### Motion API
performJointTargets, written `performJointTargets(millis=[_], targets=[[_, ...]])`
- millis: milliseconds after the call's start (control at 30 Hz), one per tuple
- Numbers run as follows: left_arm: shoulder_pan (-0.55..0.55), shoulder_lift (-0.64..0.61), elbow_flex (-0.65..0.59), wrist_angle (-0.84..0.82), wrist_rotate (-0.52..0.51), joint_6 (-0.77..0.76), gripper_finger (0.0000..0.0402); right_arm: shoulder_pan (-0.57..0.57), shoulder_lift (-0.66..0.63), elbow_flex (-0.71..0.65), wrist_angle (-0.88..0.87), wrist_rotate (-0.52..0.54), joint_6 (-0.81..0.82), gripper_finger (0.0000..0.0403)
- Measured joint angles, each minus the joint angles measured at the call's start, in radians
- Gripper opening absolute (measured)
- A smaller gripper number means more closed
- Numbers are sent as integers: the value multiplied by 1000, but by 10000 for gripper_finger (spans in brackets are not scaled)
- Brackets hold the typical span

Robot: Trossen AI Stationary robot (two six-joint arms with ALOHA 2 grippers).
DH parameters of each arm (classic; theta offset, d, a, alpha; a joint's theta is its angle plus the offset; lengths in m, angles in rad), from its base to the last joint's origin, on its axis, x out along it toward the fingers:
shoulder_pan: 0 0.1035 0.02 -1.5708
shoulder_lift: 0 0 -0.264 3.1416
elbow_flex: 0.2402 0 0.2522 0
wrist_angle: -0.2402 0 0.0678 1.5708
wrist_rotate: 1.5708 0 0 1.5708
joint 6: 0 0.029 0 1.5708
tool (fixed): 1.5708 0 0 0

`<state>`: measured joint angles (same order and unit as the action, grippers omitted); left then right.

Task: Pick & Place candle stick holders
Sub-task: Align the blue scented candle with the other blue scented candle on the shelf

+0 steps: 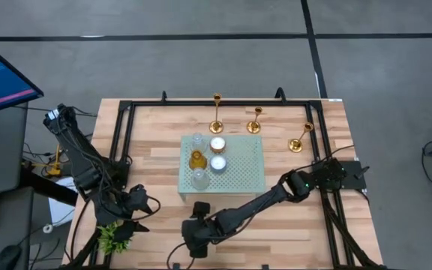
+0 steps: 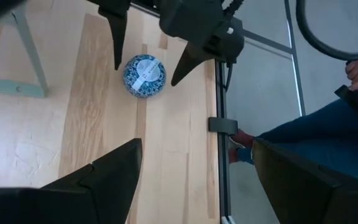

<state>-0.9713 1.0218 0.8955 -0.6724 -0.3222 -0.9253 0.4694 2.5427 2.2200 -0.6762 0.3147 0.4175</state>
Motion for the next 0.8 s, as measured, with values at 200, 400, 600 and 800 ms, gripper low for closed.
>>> performJointTargets(millis=[200, 400, 600, 800], targets=[[0, 0, 0, 0, 0, 0, 305, 4, 0, -29, 31, 0, 14, 380], [0, 0, 0, 0, 0, 3, 305, 7, 0, -46, 40, 1, 37, 380], [0, 0, 0, 0, 0, 3, 305, -1, 16, -43, 80, -19, 42, 374], [0, 0, 0, 0, -8, 1, 305, 10, 43, -44, 67, -45, 73, 372]])
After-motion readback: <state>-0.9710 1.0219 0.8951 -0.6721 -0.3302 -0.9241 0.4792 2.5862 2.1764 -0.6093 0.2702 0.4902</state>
